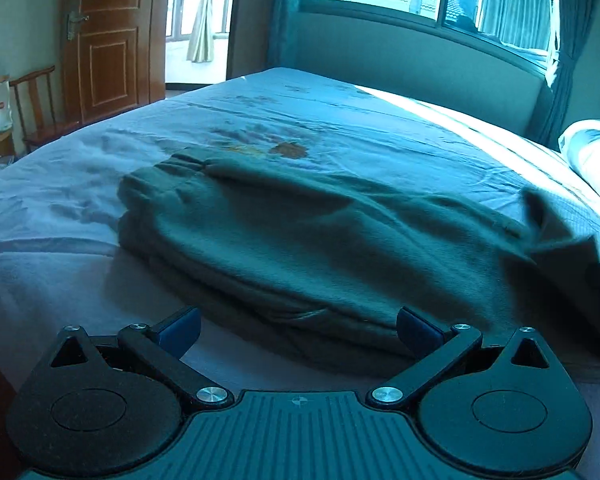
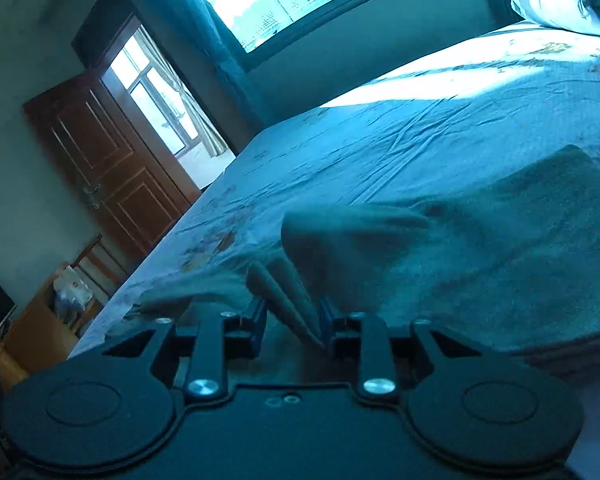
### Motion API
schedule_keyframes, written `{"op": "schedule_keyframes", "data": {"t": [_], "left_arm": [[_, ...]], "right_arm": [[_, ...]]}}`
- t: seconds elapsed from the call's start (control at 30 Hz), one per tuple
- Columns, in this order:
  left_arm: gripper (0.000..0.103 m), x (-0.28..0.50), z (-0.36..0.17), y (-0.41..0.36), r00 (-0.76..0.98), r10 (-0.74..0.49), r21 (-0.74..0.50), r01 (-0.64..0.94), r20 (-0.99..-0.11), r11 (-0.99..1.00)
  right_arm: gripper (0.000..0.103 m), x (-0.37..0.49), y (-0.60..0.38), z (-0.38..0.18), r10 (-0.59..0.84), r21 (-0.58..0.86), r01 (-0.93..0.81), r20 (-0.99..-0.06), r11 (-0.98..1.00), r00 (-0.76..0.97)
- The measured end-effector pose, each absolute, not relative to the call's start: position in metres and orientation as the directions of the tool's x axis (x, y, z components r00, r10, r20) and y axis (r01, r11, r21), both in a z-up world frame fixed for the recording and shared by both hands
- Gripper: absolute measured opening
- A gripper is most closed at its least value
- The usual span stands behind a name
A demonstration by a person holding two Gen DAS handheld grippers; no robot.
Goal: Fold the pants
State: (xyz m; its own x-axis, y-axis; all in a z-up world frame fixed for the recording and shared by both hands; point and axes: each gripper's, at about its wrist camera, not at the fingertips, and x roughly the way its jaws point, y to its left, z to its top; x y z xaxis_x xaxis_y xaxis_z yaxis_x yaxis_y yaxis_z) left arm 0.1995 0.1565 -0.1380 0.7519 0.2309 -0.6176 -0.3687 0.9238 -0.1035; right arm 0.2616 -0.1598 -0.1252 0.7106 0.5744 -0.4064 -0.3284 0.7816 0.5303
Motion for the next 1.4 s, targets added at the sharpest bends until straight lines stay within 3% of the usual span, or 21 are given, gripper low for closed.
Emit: {"op": "schedule_keyframes", "data": {"t": [0.1, 0.37, 0.43, 0.5, 0.57, 0.6, 0.63, 0.8, 1.03, 1.27, 1.4], "left_arm": [[0.103, 0.198, -0.146, 0.166, 0.754, 0.222, -0.133, -0.379, -0.619, 0.916], [0.103, 0.234, -0.143, 0.1, 0.825, -0.031, -0.287, -0.161, -0.564, 0.944], [0.103, 0.246, -0.141, 0.078, 0.812, -0.006, -0.228, -0.157, -0.584, 0.961], [0.103, 0.258, -0.147, 0.059, 0.785, 0.051, -0.105, -0.145, -0.617, 0.984], [0.103, 0.263, -0.163, 0.049, 0.769, 0.06, -0.061, -0.128, -0.636, 0.99], [0.103, 0.261, -0.164, 0.048, 0.773, 0.053, -0.073, -0.127, -0.632, 0.989], [0.103, 0.26, -0.162, 0.05, 0.775, 0.045, -0.087, -0.127, -0.63, 0.988], [0.103, 0.213, -0.136, 0.092, 0.808, 0.056, -0.146, -0.173, -0.587, 0.974], [0.103, 0.183, -0.148, 0.195, 0.771, 0.205, -0.173, -0.377, -0.602, 0.91], [0.103, 0.222, -0.174, 0.278, 0.771, 0.154, -0.317, -0.424, -0.618, 0.848], [0.103, 0.252, -0.186, 0.309, 0.785, 0.144, -0.363, -0.43, -0.602, 0.827]], "right_arm": [[0.019, 0.251, -0.175, -0.13, 0.541, 0.572, -0.265, -0.39, 0.777, 0.745], [0.022, 0.236, -0.26, -0.111, 0.381, 0.54, -0.137, -0.373, 0.831, 0.846], [0.024, 0.232, -0.28, -0.111, 0.345, 0.537, -0.109, -0.363, 0.837, 0.866], [0.025, 0.238, -0.293, -0.125, 0.338, 0.557, -0.063, -0.407, 0.828, 0.849], [0.021, 0.259, -0.292, -0.153, 0.307, 0.498, 0.02, -0.565, 0.867, 0.766], [0.019, 0.262, -0.294, -0.162, 0.321, 0.491, 0.015, -0.592, 0.871, 0.739], [0.019, 0.257, -0.296, -0.162, 0.332, 0.512, 0.002, -0.56, 0.859, 0.759], [0.04, 0.244, -0.294, -0.142, 0.338, 0.518, -0.052, -0.476, 0.854, 0.812], [0.04, 0.245, -0.273, -0.139, 0.377, 0.509, -0.104, -0.469, 0.854, 0.798], [0.04, 0.244, -0.239, -0.126, 0.328, 0.422, -0.108, -0.493, 0.9, 0.806], [0.041, 0.246, -0.2, -0.12, 0.373, 0.38, -0.191, -0.494, 0.905, 0.785]]}}
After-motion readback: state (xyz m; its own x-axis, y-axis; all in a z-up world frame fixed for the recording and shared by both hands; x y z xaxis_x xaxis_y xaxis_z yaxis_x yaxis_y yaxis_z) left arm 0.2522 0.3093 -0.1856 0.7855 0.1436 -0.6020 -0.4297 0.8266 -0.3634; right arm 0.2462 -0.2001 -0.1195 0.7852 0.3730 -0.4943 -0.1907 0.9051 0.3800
